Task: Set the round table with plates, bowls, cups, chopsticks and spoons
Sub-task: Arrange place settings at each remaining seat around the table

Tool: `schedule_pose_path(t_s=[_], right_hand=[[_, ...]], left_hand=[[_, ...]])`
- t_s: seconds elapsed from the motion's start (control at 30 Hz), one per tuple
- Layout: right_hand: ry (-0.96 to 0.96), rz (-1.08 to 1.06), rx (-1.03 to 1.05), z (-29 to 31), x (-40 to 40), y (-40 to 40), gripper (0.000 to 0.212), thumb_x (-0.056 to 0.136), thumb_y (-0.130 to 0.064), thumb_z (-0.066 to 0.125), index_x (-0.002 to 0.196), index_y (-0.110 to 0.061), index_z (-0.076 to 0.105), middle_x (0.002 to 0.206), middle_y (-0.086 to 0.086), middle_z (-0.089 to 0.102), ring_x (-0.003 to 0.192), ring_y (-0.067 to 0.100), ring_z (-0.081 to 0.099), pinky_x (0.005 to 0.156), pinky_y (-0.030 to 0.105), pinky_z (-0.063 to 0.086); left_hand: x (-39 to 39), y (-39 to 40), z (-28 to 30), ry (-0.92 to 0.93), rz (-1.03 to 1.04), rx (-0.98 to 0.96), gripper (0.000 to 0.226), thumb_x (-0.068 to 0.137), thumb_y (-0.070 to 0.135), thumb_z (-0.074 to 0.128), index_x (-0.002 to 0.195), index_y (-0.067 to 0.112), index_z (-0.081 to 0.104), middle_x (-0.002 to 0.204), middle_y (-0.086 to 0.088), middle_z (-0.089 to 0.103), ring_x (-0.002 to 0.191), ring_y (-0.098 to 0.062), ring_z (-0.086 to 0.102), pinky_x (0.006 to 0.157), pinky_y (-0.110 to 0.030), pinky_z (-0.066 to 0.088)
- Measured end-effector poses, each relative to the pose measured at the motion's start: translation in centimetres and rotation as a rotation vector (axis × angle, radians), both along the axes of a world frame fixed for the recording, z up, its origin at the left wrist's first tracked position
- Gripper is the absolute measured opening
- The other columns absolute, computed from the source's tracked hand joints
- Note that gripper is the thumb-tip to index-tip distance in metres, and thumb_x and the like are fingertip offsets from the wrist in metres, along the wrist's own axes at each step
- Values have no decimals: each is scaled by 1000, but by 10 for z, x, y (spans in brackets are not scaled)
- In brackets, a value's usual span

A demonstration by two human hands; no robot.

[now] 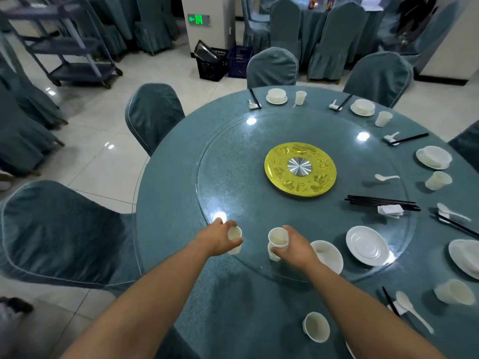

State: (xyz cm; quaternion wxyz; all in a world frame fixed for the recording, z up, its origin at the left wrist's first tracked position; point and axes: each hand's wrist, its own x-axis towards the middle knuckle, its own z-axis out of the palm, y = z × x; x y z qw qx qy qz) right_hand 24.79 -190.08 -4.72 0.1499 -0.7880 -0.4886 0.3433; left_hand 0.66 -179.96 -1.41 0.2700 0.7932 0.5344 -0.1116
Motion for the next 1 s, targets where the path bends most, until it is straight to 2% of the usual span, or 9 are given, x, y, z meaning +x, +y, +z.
schedule_pose_path(t_s=[0.1, 0.17, 0.27, 0.37, 0.43, 0.57, 0.73, 1.0], right_hand=[[-132, 61, -61, -9, -2, 1, 61, 73, -59, 67, 122, -33, 41, 112, -6, 61, 100, 23, 59, 82, 33, 44], [-264, 123, -55, -15, -3, 2, 64, 74, -63, 65, 123, -30, 40, 113, -4, 61, 105, 23, 57, 85, 34, 41], [-318, 157, -48, -24, -2, 3, 71, 75, -66, 62, 130, -28, 37, 126, -3, 57, 116, 21, 51, 94, 35, 38], [-302, 209, -103, -29, -1, 0, 99, 72, -70, 63, 150, -31, 16, 154, -6, 31, 142, 19, 29, 114, 38, 26], [-327, 221, -78, -30, -6, 1, 105, 72, -74, 61, 153, -33, 8, 159, -6, 21, 146, 18, 20, 117, 38, 21], [-395, 274, 31, -29, -29, 12, 89, 82, -70, 54, 153, -32, 16, 160, -4, 21, 146, 19, 20, 118, 37, 17], [-464, 383, 129, -30, -67, 32, 63, 93, -57, 44, 147, -27, 34, 154, -3, 33, 142, 20, 27, 117, 34, 18], [-454, 444, 173, -28, -97, 38, 47, 97, -48, 43, 138, -26, 45, 145, -7, 42, 135, 16, 34, 113, 33, 24]], left_hand=[[-7, 1, -10, 29, -8, -7, 73, 77, 78, 43, 140, 41, 34, 130, 0, 42, 113, -25, 54, 89, -39, 49], [-13, 2, -16, 40, 2, -17, 72, 77, 77, 45, 139, 42, 34, 131, 0, 42, 114, -25, 54, 89, -39, 49], [-22, 5, -24, 53, 17, -35, 71, 75, 77, 48, 136, 42, 34, 134, -1, 42, 116, -26, 53, 91, -41, 49], [-33, 8, -29, 60, 53, -51, 72, 72, 77, 51, 134, 44, 34, 133, 0, 42, 114, -26, 55, 90, -42, 51], [-42, 8, -34, 72, 74, -69, 73, 72, 76, 54, 134, 45, 34, 133, 0, 42, 114, -27, 56, 91, -43, 51], [-61, 11, -43, 70, 105, -54, 74, 73, 70, 60, 137, 44, 36, 134, -1, 41, 116, -27, 55, 93, -41, 49], [-87, 18, -52, 55, 179, -60, 75, 77, 55, 70, 142, 39, 35, 133, -6, 39, 116, -30, 55, 96, -43, 50], [-120, 23, -74, 80, 285, -39, 73, 84, 33, 72, 147, 30, 34, 136, -10, 37, 121, -34, 48, 100, -48, 47]])
